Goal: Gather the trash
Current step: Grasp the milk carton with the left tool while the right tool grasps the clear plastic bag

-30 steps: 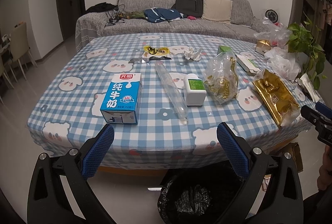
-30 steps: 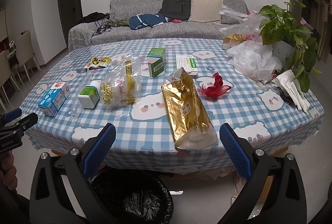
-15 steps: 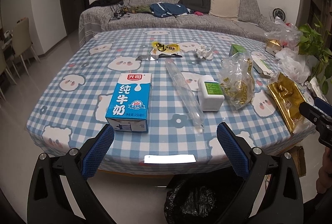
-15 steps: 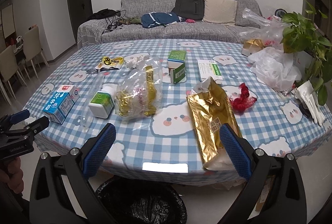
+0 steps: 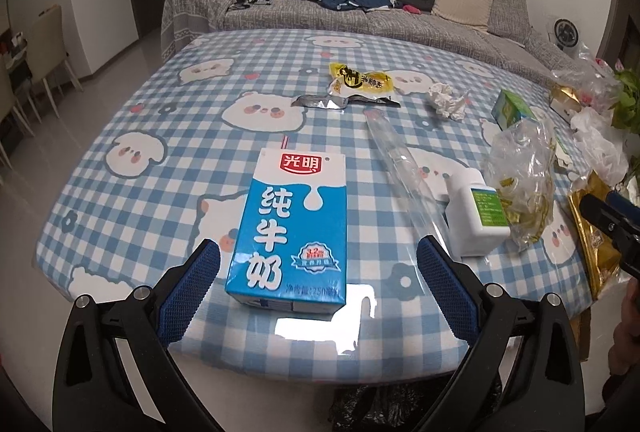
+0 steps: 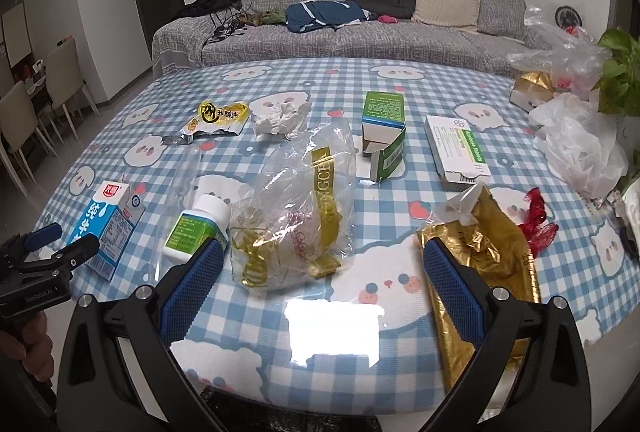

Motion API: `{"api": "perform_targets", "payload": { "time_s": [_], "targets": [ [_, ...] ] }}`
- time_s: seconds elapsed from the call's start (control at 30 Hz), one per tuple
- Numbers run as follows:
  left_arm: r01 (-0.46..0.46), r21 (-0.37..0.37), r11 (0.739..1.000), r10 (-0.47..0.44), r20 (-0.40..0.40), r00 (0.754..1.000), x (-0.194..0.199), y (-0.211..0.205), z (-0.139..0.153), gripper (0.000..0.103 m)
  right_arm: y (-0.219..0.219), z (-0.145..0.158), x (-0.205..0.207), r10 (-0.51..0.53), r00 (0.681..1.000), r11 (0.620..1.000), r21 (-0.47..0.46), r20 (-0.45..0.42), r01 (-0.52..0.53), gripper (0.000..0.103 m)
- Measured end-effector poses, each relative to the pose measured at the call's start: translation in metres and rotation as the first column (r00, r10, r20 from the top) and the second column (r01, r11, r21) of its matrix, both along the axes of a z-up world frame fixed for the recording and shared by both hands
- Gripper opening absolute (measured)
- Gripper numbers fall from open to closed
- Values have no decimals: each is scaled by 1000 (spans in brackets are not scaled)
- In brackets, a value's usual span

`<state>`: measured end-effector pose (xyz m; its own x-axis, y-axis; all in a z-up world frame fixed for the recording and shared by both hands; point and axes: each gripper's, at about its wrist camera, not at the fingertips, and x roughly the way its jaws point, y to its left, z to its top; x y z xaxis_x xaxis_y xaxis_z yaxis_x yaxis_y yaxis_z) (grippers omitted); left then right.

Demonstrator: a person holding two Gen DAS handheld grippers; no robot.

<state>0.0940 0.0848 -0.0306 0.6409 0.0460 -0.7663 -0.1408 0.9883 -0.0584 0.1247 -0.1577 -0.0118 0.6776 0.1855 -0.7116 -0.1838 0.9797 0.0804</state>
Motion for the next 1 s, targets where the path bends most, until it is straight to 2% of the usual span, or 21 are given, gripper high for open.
{"api": "perform_targets", "payload": {
  "time_s": [0.17,0.57,0.77,0.87,1.0],
  "targets": [
    [14,18,1000,-13,-25,1000,19,-1,-4,96,7,-2,20,-11,999,999,49,-39,13,96],
    [-8,23,1000,10,-89,996,47,7,-13,92,27,-19,58,-49,990,999,-4,-132,49,95],
    [1,18,1000,1,-120,993,52,7,-25,85,30,-32,65,-48,984,999,-8,-171,48,89],
    [-1,21,1000,4,-118,993,54,6,-26,83,33,-42,67,-43,979,999,1,-200,44,82],
    [-18,19,1000,20,-128,992,56,9,-29,76,38,-46,67,-46,981,999,-10,-187,45,74]
  ]
}}
